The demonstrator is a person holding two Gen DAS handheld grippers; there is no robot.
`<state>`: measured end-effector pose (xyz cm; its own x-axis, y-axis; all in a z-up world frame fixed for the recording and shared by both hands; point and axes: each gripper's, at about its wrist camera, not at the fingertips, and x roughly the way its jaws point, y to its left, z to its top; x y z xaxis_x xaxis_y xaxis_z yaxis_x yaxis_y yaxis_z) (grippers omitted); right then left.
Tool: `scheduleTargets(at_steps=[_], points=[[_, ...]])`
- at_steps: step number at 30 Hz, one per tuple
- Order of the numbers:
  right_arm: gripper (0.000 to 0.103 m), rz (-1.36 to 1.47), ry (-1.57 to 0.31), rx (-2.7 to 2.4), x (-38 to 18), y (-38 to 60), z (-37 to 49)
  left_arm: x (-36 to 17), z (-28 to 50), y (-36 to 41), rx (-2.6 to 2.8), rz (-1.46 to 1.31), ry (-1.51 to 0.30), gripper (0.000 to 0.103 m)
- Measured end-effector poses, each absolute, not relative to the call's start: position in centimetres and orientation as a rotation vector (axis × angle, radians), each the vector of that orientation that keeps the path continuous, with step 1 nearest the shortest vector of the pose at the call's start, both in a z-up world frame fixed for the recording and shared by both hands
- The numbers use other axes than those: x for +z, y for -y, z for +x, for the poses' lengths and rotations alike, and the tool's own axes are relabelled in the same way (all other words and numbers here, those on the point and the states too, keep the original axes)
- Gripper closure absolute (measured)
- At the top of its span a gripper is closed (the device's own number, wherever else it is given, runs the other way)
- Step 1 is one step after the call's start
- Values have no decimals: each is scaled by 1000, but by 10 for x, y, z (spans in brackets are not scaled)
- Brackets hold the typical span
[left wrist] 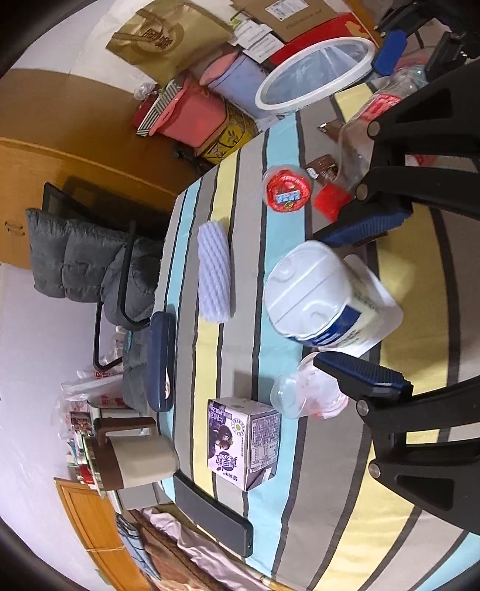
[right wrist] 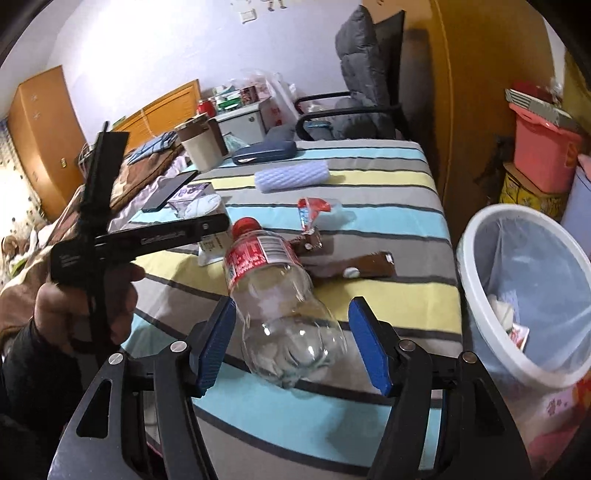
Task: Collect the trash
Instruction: 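Grasp the white yogurt cup with the left gripper while the right gripper grasps the plastic bottle, then carry the yogurt cup and red-label bottle over the white bin with both grippers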
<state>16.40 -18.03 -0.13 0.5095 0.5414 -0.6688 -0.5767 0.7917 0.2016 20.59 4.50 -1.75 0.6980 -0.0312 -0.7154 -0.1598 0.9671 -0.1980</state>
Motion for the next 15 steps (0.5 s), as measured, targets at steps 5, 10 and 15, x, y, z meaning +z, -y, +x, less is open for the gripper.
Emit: scheduleTargets(at_steps=[5,10,15], points=[[38,-83,-796,711,-5,176,165,-14,196,-52,47,-269,-777,48],[38,-125,-806,732,-3,171,167,-4,169,-52,16,-260,-759,48],[38,-195,-846,764,-4,157,172,0,144,-49,-15,-254,-764,48]])
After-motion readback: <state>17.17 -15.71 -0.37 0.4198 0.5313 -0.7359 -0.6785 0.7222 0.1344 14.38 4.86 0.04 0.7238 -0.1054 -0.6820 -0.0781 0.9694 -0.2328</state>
